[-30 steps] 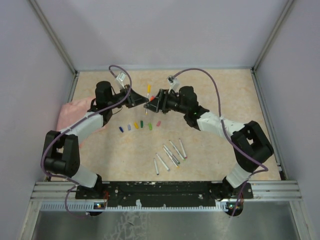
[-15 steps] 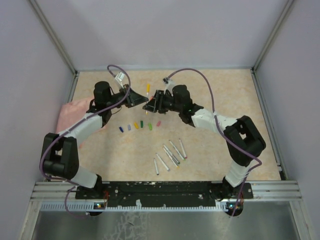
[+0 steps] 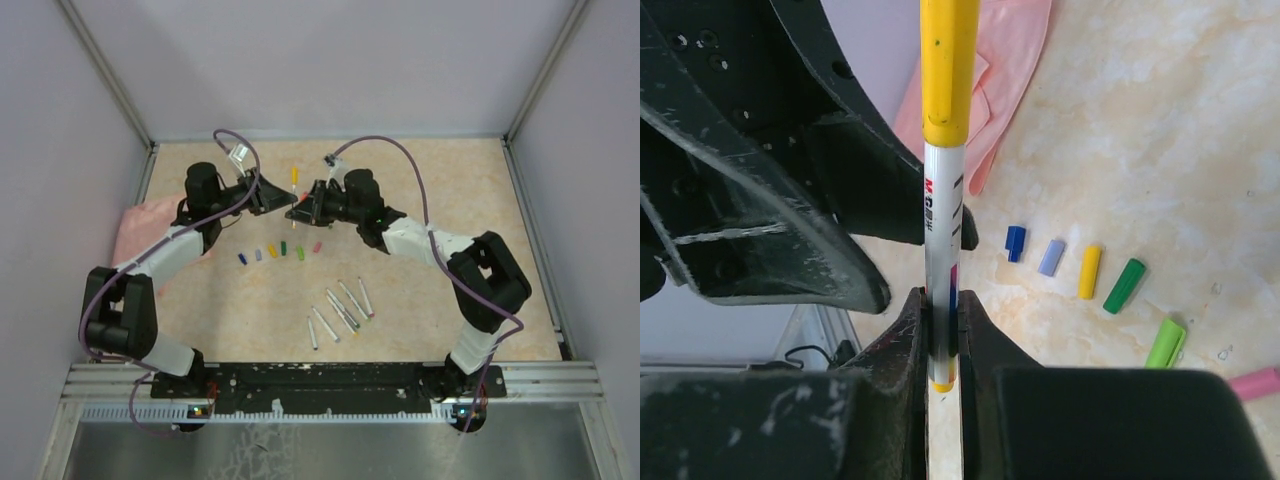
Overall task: Open the pen caps
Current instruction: Pick up the pen from the center of the board, then open the pen cap from the pen.
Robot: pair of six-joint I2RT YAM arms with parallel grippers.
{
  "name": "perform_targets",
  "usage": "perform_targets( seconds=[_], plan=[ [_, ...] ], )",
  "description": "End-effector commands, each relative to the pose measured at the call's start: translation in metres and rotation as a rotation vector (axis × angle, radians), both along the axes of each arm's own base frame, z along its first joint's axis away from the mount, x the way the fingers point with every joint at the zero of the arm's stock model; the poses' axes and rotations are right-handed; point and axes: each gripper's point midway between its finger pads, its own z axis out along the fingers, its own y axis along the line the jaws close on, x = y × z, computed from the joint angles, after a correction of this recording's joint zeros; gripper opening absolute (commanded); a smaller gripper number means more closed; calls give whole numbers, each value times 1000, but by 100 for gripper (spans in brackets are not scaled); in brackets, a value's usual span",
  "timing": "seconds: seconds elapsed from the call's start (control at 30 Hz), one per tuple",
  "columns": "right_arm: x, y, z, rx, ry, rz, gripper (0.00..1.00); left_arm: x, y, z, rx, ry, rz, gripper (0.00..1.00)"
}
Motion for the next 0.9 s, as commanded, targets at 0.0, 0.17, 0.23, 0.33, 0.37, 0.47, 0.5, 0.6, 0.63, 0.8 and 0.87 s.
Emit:
perform_targets(
  seconds=[0.0,0.17,0.23,0.33,0.37,0.47,0.5,0.6,0.63,0.8,0.87],
  plan=[
    [-4,-7,36,73,-73,36,0,-3,10,37,-18,-128,-32,50],
    [-21,-22,50,146,-98,129,0,-4,16,55,-64,-156,-56,73],
    [-24,-27,52,152,-111,143,0,-6,14,64,-87,-166,-69,82],
    [-32,-32,53,154,-130,181,0,-5,12,72,-103,-162,-75,85],
    [-34,-33,54,156,-140,194,0,-4,10,73,-104,-156,-77,85],
    [-40,-37,57,161,-164,223,0,-3,-2,73,-90,-138,-91,84],
    [-41,-39,57,164,-169,232,0,-4,-8,72,-82,-135,-99,84],
    [-46,-43,58,171,-180,254,0,-5,-24,72,-50,-134,-105,84],
    [-47,-44,59,172,-181,259,0,-4,-28,72,-36,-136,-96,84],
    [-57,-48,60,172,-191,289,0,2,-38,69,14,-127,-52,79],
    [-59,-49,59,165,-194,297,0,2,-43,68,17,-118,-52,72]
  ],
)
